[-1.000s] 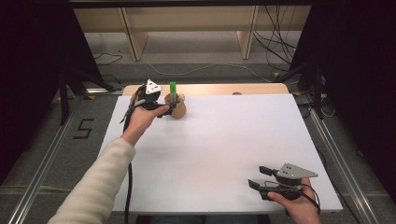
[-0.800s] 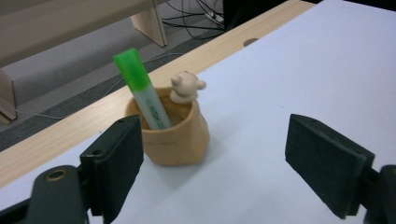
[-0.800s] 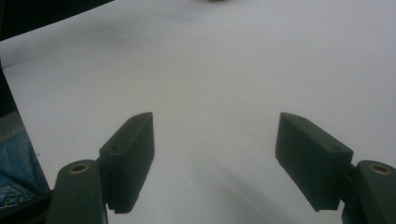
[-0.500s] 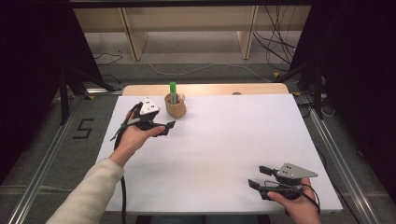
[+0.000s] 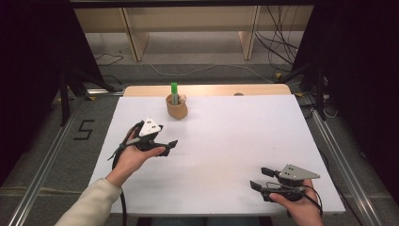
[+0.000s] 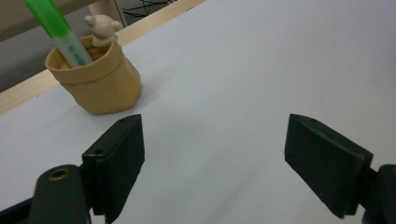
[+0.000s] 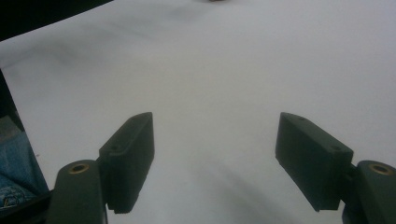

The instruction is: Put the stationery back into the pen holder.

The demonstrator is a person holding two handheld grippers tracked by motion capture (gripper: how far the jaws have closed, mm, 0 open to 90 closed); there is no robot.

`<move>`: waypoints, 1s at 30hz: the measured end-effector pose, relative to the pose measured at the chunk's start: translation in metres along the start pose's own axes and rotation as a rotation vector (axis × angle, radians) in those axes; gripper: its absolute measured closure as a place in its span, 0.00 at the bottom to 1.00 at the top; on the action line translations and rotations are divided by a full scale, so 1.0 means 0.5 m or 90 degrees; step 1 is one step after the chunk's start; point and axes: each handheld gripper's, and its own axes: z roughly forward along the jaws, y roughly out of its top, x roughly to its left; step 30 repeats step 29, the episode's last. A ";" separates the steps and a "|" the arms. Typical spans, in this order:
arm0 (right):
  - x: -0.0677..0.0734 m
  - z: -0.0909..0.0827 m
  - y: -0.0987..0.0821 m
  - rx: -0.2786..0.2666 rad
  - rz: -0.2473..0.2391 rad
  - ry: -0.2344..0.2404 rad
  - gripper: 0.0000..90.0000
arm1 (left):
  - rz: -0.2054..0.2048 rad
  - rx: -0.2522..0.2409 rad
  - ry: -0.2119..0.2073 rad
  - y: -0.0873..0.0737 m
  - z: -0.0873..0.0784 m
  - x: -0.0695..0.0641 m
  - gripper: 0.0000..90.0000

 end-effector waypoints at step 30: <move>0.001 0.000 -0.001 0.002 -0.004 0.003 0.32 | -0.020 0.012 -0.040 -0.152 -0.035 -0.078 0.23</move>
